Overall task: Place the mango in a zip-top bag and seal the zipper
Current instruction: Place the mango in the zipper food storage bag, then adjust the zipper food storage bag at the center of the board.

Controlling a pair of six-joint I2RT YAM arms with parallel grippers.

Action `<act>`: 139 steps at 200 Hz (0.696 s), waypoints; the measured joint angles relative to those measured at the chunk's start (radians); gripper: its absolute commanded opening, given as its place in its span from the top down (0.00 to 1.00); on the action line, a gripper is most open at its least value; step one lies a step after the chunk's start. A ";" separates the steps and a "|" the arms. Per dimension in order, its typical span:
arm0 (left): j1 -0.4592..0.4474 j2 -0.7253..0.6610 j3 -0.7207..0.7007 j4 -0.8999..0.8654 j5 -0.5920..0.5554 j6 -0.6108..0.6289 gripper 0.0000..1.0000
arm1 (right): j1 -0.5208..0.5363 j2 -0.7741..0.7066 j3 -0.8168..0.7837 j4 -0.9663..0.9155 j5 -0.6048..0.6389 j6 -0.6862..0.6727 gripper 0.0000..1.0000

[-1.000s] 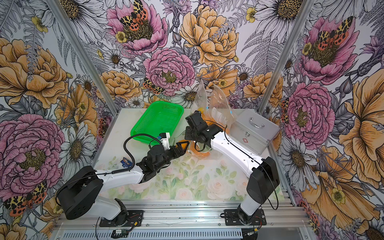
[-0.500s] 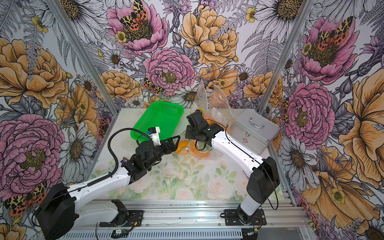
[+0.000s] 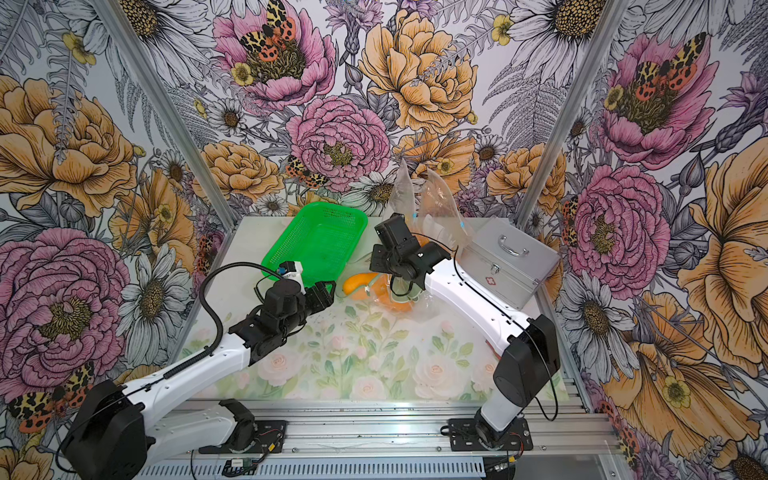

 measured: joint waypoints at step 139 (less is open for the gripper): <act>0.060 0.241 -0.041 0.282 0.244 -0.124 0.64 | 0.000 0.001 0.000 0.007 -0.023 0.001 1.00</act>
